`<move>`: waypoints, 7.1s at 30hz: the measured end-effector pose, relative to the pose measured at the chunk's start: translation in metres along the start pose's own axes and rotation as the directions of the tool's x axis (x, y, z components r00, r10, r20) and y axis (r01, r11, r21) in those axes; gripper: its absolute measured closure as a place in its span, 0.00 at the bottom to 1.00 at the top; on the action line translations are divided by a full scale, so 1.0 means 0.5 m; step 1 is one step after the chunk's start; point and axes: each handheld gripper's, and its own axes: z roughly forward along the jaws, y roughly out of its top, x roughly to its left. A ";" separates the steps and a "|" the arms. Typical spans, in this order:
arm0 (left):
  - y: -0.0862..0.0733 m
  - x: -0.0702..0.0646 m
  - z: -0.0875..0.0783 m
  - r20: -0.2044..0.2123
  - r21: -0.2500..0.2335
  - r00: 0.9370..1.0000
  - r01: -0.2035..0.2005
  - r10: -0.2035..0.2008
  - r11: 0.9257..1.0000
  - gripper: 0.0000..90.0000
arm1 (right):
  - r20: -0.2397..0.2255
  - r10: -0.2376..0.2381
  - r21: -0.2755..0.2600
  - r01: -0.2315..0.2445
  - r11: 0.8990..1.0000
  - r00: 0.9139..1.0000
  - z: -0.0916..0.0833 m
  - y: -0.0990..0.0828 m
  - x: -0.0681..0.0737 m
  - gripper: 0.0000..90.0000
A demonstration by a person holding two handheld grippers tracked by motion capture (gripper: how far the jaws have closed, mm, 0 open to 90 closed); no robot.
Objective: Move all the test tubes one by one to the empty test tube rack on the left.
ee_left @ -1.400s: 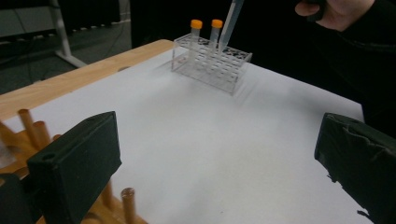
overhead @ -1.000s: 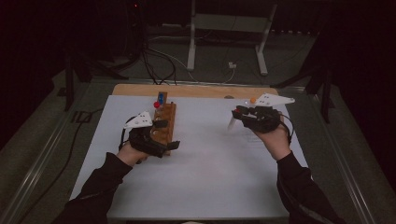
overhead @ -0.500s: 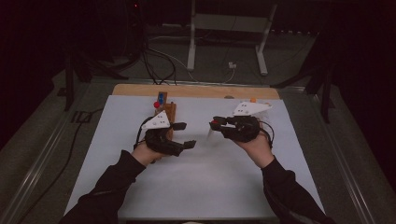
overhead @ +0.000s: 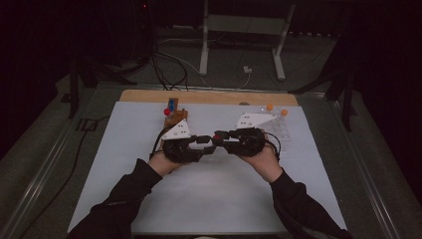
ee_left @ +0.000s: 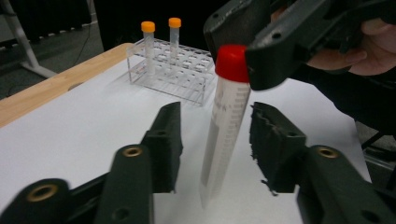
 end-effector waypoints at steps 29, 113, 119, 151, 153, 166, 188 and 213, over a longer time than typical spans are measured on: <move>0.028 0.018 -0.066 -0.039 -0.031 0.998 -0.048 0.046 0.998 0.84 | 0.025 0.025 -0.133 -0.021 0.991 0.999 -0.032 -0.006 0.003 0.26; -0.106 0.205 -0.111 -0.434 0.038 0.889 0.179 -0.145 0.983 0.84 | 0.061 0.042 -0.148 -0.033 0.989 0.997 -0.080 -0.069 0.003 0.00; -0.106 0.204 -0.110 -0.434 0.048 0.890 0.177 -0.139 0.983 0.83 | 0.062 0.043 -0.149 -0.034 0.988 0.997 -0.081 -0.070 0.002 0.00; -0.077 0.093 -0.170 -0.214 -0.044 0.971 0.102 -0.109 0.994 0.01 | 0.284 0.169 -0.223 -0.107 0.969 0.944 -0.205 -0.095 -0.117 0.00; -0.077 0.089 -0.171 -0.207 -0.046 0.972 0.099 -0.106 0.994 0.01 | 0.316 0.194 -0.214 -0.129 0.968 0.929 -0.215 -0.110 -0.139 0.00; -0.081 0.084 -0.174 -0.187 -0.055 0.977 0.094 -0.103 0.994 0.01 | 0.495 0.291 -0.167 -0.238 0.957 0.819 -0.210 -0.217 -0.259 0.19; -0.081 0.084 -0.175 -0.189 -0.060 0.977 0.091 -0.101 0.994 0.01 | 0.592 0.303 -0.068 -0.329 0.942 0.747 -0.137 -0.254 -0.368 0.70; -0.076 0.081 -0.175 -0.173 -0.049 0.980 0.090 -0.097 0.995 0.01 | 0.624 0.262 -0.075 -0.277 0.958 0.736 -0.152 -0.200 -0.363 0.84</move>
